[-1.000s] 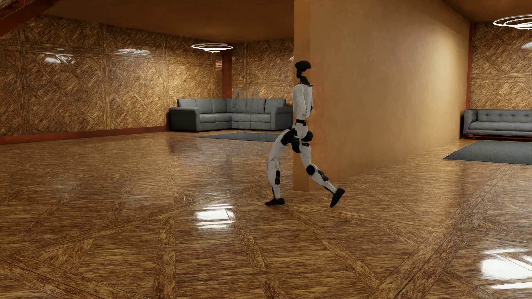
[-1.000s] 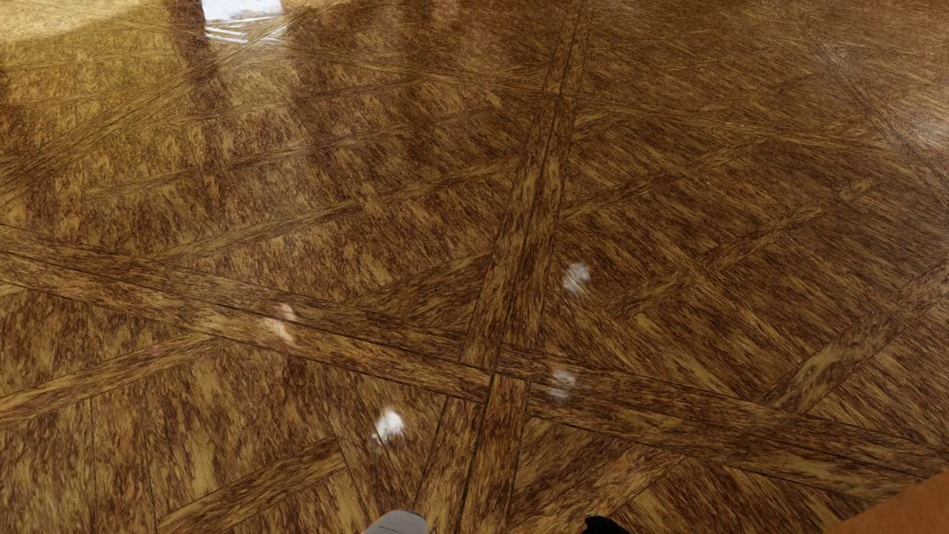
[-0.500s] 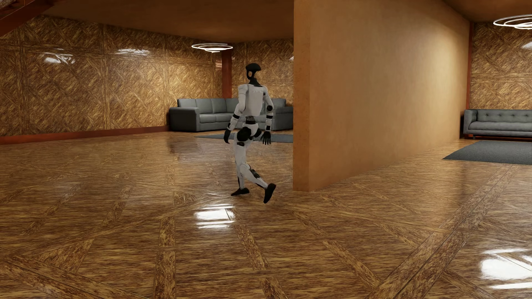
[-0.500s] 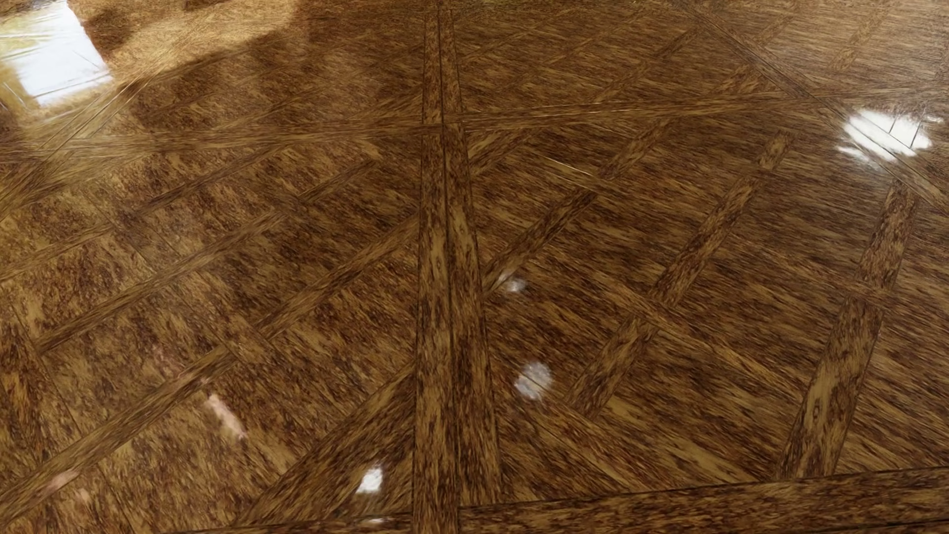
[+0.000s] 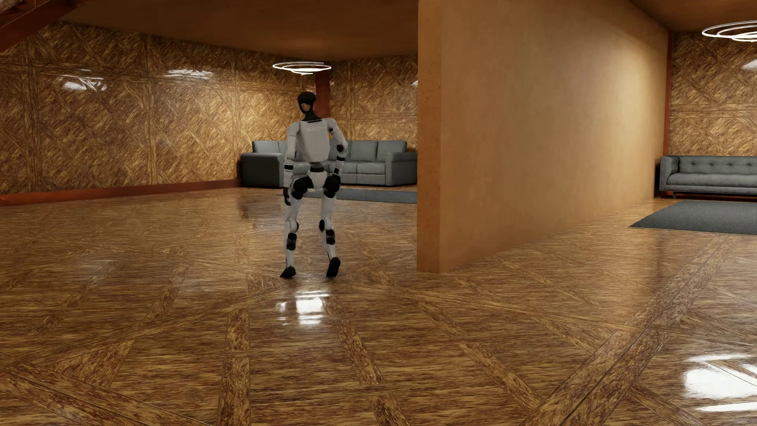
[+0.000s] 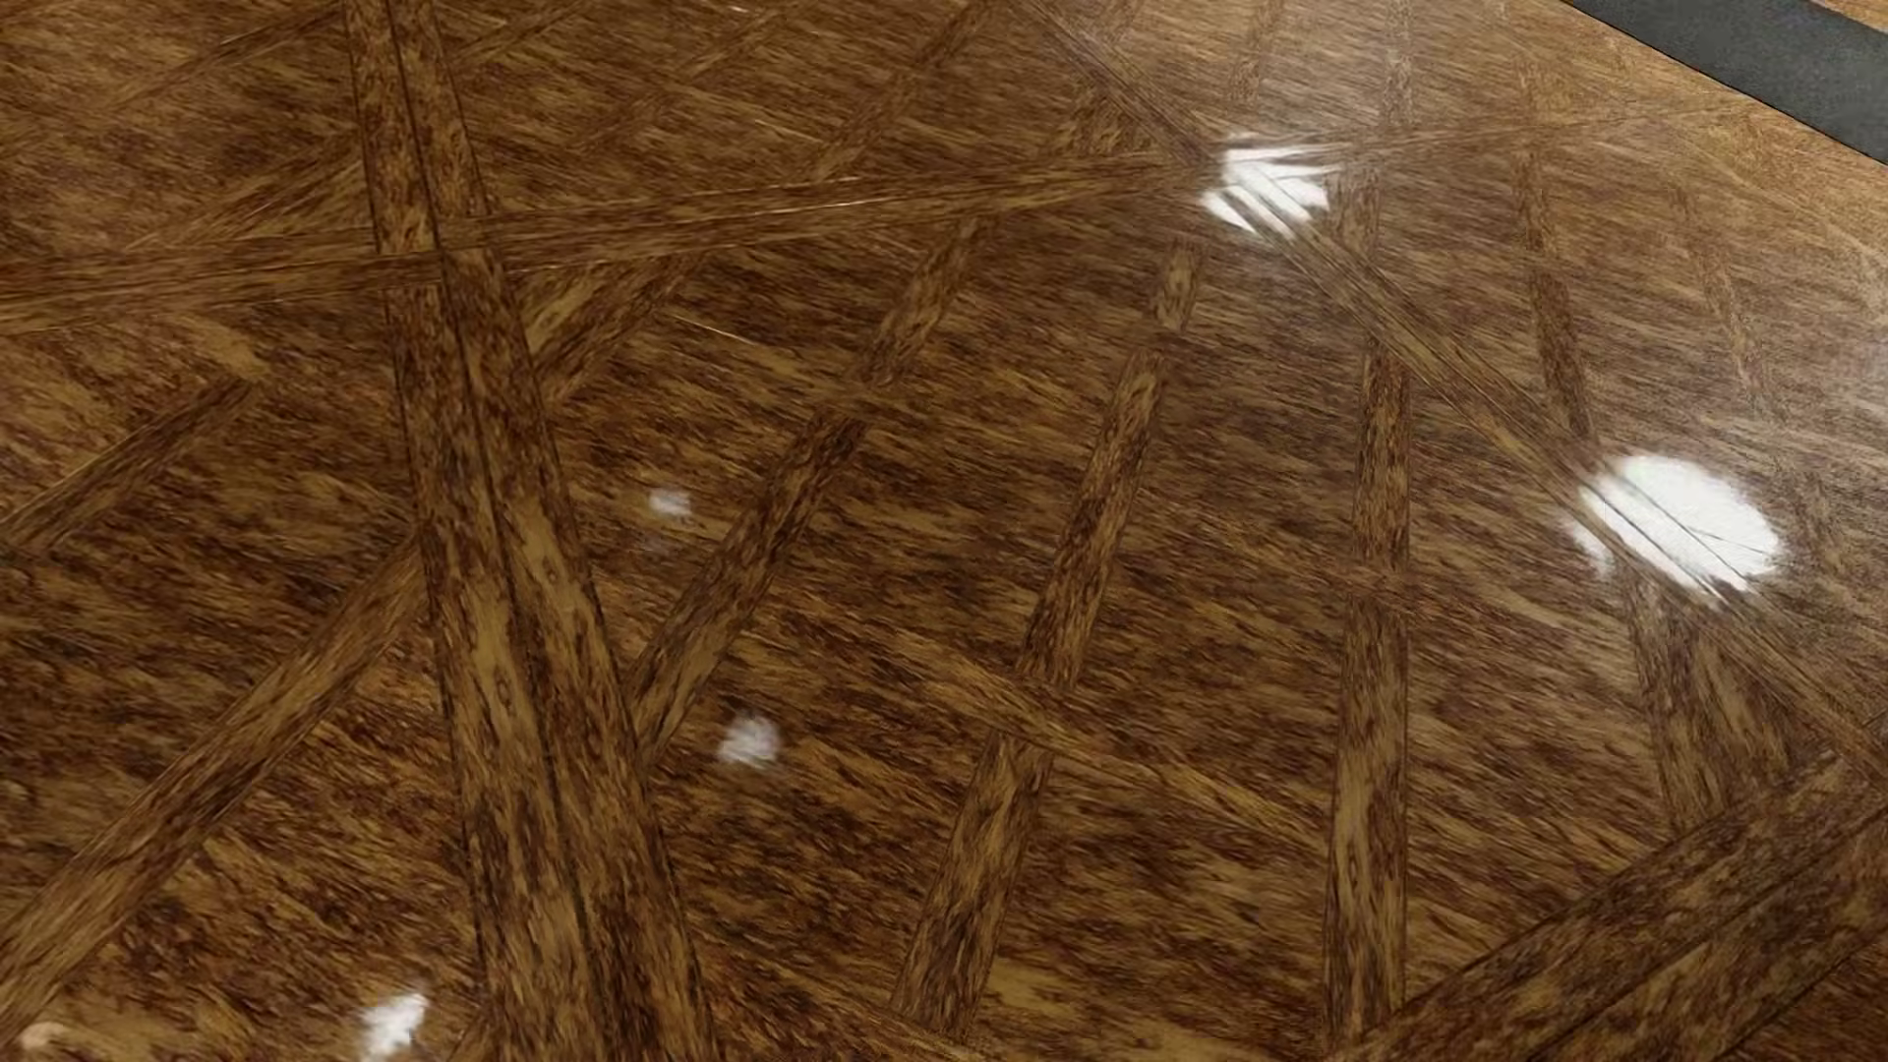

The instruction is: Walk around corner

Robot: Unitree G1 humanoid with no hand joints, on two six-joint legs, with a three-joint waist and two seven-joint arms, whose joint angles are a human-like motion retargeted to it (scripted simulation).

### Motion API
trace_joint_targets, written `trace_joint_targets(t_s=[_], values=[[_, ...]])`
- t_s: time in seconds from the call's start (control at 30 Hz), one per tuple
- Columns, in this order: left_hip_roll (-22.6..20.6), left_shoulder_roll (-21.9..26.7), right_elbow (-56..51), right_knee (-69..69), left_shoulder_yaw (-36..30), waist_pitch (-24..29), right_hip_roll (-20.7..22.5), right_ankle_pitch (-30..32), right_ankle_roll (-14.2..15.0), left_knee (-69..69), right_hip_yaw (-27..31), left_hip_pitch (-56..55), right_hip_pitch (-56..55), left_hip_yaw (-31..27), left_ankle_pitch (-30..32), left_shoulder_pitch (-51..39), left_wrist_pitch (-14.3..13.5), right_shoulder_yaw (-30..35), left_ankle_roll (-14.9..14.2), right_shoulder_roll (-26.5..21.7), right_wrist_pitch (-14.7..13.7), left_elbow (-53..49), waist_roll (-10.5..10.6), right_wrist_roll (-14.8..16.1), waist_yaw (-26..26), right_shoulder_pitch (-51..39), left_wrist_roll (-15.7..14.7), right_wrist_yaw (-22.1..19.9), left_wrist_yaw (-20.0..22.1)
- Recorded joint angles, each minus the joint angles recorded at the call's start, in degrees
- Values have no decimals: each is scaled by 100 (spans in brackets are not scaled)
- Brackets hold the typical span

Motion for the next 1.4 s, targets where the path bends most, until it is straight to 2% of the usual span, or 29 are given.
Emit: trace_joint_targets(t_s=[0.13,0.2,0.27,0.3,0.37,0.4,0.43,0.47,0.5,0.6,0.63,0.7,0.77,0.83,0.87,0.9,0.93,0.97,1.0,1.03,1.07,1.13,1.17,1.2,1.27,1.3,1.33,1.37,1.4], values=[[344,4,460,-643,144,-113,-519,-400,0,-248,0,1115,-1391,0,-737,-21,0,586,0,92,0,-705,208,0,-674,520,0,0,0],[228,-60,712,-1507,98,-188,-684,-636,0,-471,0,1740,-1935,0,-985,-103,0,598,0,35,0,-1015,347,0,-989,854,0,0,0],[-12,-20,1045,-2092,116,-237,-822,-1525,0,-656,0,2212,-2364,0,-1277,-293,0,848,0,-75,0,-1239,410,0,-1320,1127,0,0,0],[-28,16,1230,-2154,-54,-198,-946,-1583,0,-617,0,2333,-2537,0,-1429,-477,0,1036,0,-133,0,-1324,474,0,-1589,1236,0,0,0],[120,105,1538,-1394,-119,-49,-995,133,0,-506,0,2694,-3096,0,-1303,-757,0,1158,0,-195,0,-1430,693,0,-2046,1444,0,0,0],[199,102,1787,-1018,23,-13,-852,365,0,-454,0,2862,-3227,0,-890,-741,0,1325,0,-178,0,-1429,821,0,-2145,1390,0,0,0],[348,92,1882,-904,111,-83,-657,96,0,-66,0,2749,-3075,0,-270,-631,0,1516,0,-182,0,-1346,921,0,-2245,1381,0,0,0],[316,71,1885,-814,39,-198,-522,-298,0,446,0,2321,-2879,0,337,-541,0,1435,0,-153,0,-1190,941,0,-2183,1457,0,0,0],[175,42,1713,-802,-12,-247,-349,-689,0,1244,0,1811,-2628,0,416,-510,0,1242,0,-146,0,-1035,967,0,-1865,1537,0,0,0],[-196,-41,1206,-1600,-249,13,390,-1413,0,3485,0,274,-922,0,-597,-159,0,1386,0,-183,0,-859,1044,0,-876,997,0,0,0],[-382,-31,915,-1992,-425,95,507,-1775,0,3563,0,-275,-224,0,-942,-14,0,1080,0,-202,0,-812,1028,0,-591,794,0,0,0],[-665,-20,279,-2493,-702,95,414,-2424,0,2680,0,-1312,878,0,-1080,294,0,378,0,-265,0,-634,962,0,43,397,0,0,0],[-627,-42,-377,-2841,-878,-21,246,-3036,0,949,0,-1914,1746,0,-708,577,0,-341,0,-350,0,-459,969,0,576,-29,0,0,0],[-623,-60,-904,-3005,-911,-232,143,-3478,0,-998,0,-2162,2446,0,-504,851,0,-776,0,-461,0,-411,993,0,801,-527,0,0,0],[-539,-44,-1121,-3009,-920,-315,60,-3493,0,-1187,0,-2305,2716,0,-691,933,0,-971,0,-518,0,-396,1045,0,948,-651,0,0,0],[-509,-42,-1236,-2910,-903,-314,-263,-3324,0,-937,0,-2393,2948,0,-664,1015,0,-1136,0,-520,0,-370,994,0,1235,-715,0,0,0],[-570,-46,-1264,-2601,-982,-328,-570,-2906,0,-133,0,-2671,3036,0,-194,1004,0,-1244,0,-476,0,-234,870,0,1357,-684,0,0,0],[-838,-61,-1067,-1965,-1120,-250,-929,-2103,0,655,0,-2774,3003,0,-90,886,0,-1263,0,-299,0,89,623,0,1325,-543,0,0,0],[-994,-110,-853,-910,-1148,-189,-1069,-1155,0,1058,0,-2483,2695,0,-369,672,0,-1247,0,-236,0,297,582,0,1166,-373,0,0,0],[-1078,-212,-630,656,-1001,-238,-892,-432,0,1190,0,-2213,1944,0,-742,624,0,-938,0,-272,0,156,664,0,970,-301,0,0,0],[-1324,-267,-319,1933,-910,-163,-924,-493,0,985,0,-1666,1314,0,-846,544,0,-569,0,-235,0,-96,598,0,533,-283,0,0,0],[-1444,-380,119,2850,-604,-117,-566,-636,0,368,0,-654,110,0,-794,210,0,-177,0,-185,0,-761,872,0,-401,118,0,0,0],[-1441,-425,123,2510,-571,-84,-410,-505,0,-19,0,-27,-386,0,-796,64,0,-316,0,-206,0,-1177,1043,0,-767,538,0,0,0],[-1421,-398,1162,1599,-332,-51,-305,-82,0,-342,0,527,-789,0,-819,-102,0,242,0,23,0,-1553,1036,0,-1014,509,0,0,0],[-1290,-396,1271,-869,-85,-93,-224,821,0,-877,0,1506,-1394,0,-967,-426,0,843,0,-116,0,-2394,1136,0,-1494,1064,0,0,0],[-1253,-324,1418,-2046,91,-125,-289,79,0,-989,0,1915,-1508,0,-1162,-641,0,976,0,-83,0,-2719,1071,0,-1679,1257,0,0,0],[-1206,-247,1467,-2730,161,-182,-369,-1726,0,-1012,0,2177,-1658,0,-1395,-830,0,1196,0,-96,0,-2961,1016,0,-1870,1434,0,0,0],[-1096,-201,1523,-2574,309,-232,-464,-2984,0,-954,0,2366,-1819,0,-1631,-958,0,1277,0,-79,0,-3100,979,0,-2045,1591,0,0,0],[-978,-189,1582,-2624,425,-208,-447,-3107,0,-826,0,2551,-1960,0,-1643,-1025,0,1408,0,-66,0,-3127,979,0,-2259,1711,0,0,0]])
